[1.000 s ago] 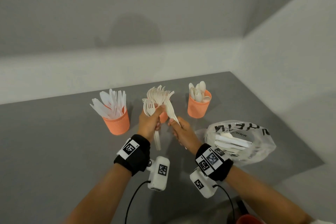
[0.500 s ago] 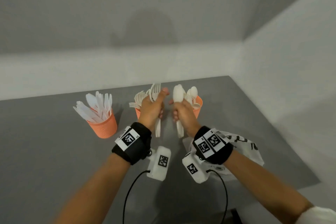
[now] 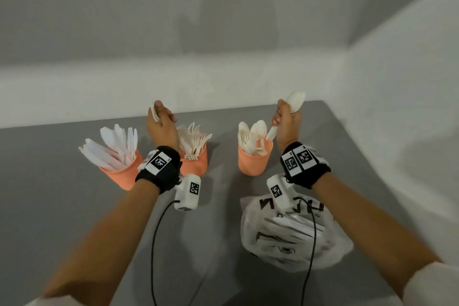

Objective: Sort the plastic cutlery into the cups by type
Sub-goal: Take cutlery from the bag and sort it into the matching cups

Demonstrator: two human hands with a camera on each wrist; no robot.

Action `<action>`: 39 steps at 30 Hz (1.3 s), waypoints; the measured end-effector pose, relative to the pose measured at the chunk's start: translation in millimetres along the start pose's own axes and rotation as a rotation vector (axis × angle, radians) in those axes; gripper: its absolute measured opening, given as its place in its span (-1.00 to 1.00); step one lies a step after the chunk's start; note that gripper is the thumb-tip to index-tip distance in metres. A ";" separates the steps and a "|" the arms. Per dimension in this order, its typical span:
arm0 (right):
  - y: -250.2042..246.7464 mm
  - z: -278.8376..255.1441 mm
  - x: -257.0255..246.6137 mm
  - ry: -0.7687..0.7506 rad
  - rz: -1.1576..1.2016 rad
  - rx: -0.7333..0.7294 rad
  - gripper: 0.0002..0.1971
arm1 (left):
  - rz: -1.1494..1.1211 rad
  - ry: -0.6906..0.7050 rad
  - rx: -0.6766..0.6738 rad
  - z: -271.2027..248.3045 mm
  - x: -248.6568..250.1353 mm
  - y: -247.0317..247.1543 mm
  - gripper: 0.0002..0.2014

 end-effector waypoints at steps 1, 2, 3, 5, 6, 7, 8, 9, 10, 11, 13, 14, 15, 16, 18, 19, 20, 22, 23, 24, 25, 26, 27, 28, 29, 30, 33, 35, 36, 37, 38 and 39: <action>1.0 3.4 7.3 0.019 -0.009 0.002 -0.58 | 0.062 0.023 -0.033 -2.2 -3.7 2.2 -0.63; 2.2 5.9 13.8 0.041 -0.028 0.002 -0.60 | 0.111 0.040 -0.061 -4.3 -7.5 3.5 -0.62; 3.3 7.7 19.5 0.066 -0.052 0.002 -0.63 | 0.162 0.053 -0.086 -5.9 -11.7 3.7 -0.61; 5.3 10.8 32.4 0.108 -0.127 -0.010 -0.62 | 0.277 0.094 -0.131 -6.9 -18.2 2.3 -0.58; 6.1 10.9 38.3 0.120 -0.174 -0.016 -0.62 | 0.322 0.121 -0.158 -6.8 -21.4 1.8 -0.57; 6.0 10.1 43.2 0.127 -0.219 -0.022 -0.65 | 0.363 0.154 -0.190 -7.3 -24.6 1.5 -0.57; 5.5 9.3 47.3 0.127 -0.246 -0.031 -0.67 | 0.411 0.181 -0.223 -8.7 -27.6 1.3 -0.55; 4.9 9.3 52.1 0.123 -0.269 -0.044 -0.68 | 0.467 0.195 -0.257 -10.9 -29.7 1.1 -0.49; 5.1 9.0 55.7 0.112 -0.307 -0.063 -0.70 | 0.521 0.203 -0.286 -13.1 -30.8 0.5 -0.43; 6.0 8.2 57.4 0.092 -0.355 -0.083 -0.74 | 0.559 0.220 -0.313 -15.3 -29.4 0.8 -0.39; 8.0 6.7 56.3 0.024 -0.426 -0.097 -0.79 | 0.578 0.275 -0.371 -17.8 -25.8 3.9 -0.39; 8.8 5.9 53.4 -0.018 -0.450 -0.088 -0.72 | 0.570 0.296 -0.398 -18.1 -24.6 5.6 -0.42; 10.0 4.8 48.9 -0.065 -0.469 -0.076 -0.66 | 0.562 0.306 -0.423 -17.4 -25.5 7.2 -0.45; 11.6 3.7 43.9 -0.115 -0.490 -0.061 -0.59 | 0.554 0.312 -0.438 -16.6 -25.9 8.3 -0.51; 15.9 0.0 35.9 -0.206 -0.538 -0.055 -0.47 | 0.556 0.316 -0.462 -14.1 -28.6 9.6 -0.63; 17.7 -2.4 34.1 -0.242 -0.554 -0.065 -0.42 | 0.568 0.332 -0.478 -14.0 -28.0 10.9 -0.63; 19.0 -5.2 32.4 -0.267 -0.562 -0.077 -0.37 | 0.584 0.361 -0.492 -14.4 -26.6 12.5 -0.61; 19.6 -7.8 32.3 -0.273 -0.577 -0.079 -0.34 | 0.619 0.413 -0.521 -14.1 -24.8 14.0 -0.59; 20.0 -8.8 31.7 -0.274 -0.598 -0.077 -0.38 | 0.632 0.425 -0.540 -13.7 -25.4 14.5 -0.58; 21.4 -10.4 30.2 -0.289 -0.637 -0.081 -0.45 | 0.635 0.436 -0.561 -13.2 -26.4 14.8 -0.58; 23.5 -11.9 28.0 -0.318 -0.683 -0.084 -0.57 | 0.637 0.453 -0.582 -13.4 -26.5 15.5 -0.59; 25.2 -12.4 26.9 -0.350 -0.726 -0.084 -0.69 | 0.644 0.480 -0.603 -14.0 -26.1 16.5 -0.60; 26.1 -11.9 27.5 -0.369 -0.757 -0.085 -0.77 | 0.656 0.513 -0.620 -15.3 -24.6 17.7 -0.63; 26.6 -10.4 30.0 -0.370 -0.783 -0.082 -0.79 | 0.671 0.541 -0.634 -16.6 -22.7 19.4 -0.66; 26.5 -9.2 33.4 -0.358 -0.811 -0.072 -0.76 | 0.684 0.554 -0.647 -18.0 -22.3 20.7 -0.65; 26.9 -9.1 37.0 -0.343 -0.843 -0.066 -0.71 | 0.697 0.547 -0.660 -19.3 -23.4 21.2 -0.61; 32.6 -11.0 52.6 -0.312 -1.103 -0.116 -0.45 | 0.749 0.512 -0.723 -29.0 -31.9 21.5 -0.47; 36.1 -15.6 66.4 -0.262 -1.366 -0.167 -0.40 | 0.791 0.511 -0.803 -36.8 -38.8 24.3 -0.37; 38.2 -18.6 69.6 -0.258 -1.443 -0.180 -0.35 | 0.810 0.492 -0.849 -38.7 -40.9 27.0 -0.31; 40.4 -21.9 70.6 -0.254 -1.490 -0.193 -0.27 | 0.831 0.467 -0.892 -40.3 -42.1 29.6 -0.24; 42.5 -23.2 71.9 -0.230 -1.513 -0.204 -0.19 | 0.852 0.443 -0.922 -41.1 -42.6 31.7 -0.17; 43.8 -22.7 72.2 -0.183 -1.514 -0.214 -0.14 | 0.874 0.416 -0.939 -40.9 -43.1 32.9 -0.10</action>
Point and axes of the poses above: each hand's wrist, its own z-axis towards the middle knuckle, its own y-axis out of the palm, x = y × z, the point moved 8 cm from there along z, towards the middle knuckle, and after that the axes turned 11 degrees about y, right-handed, at the moved point
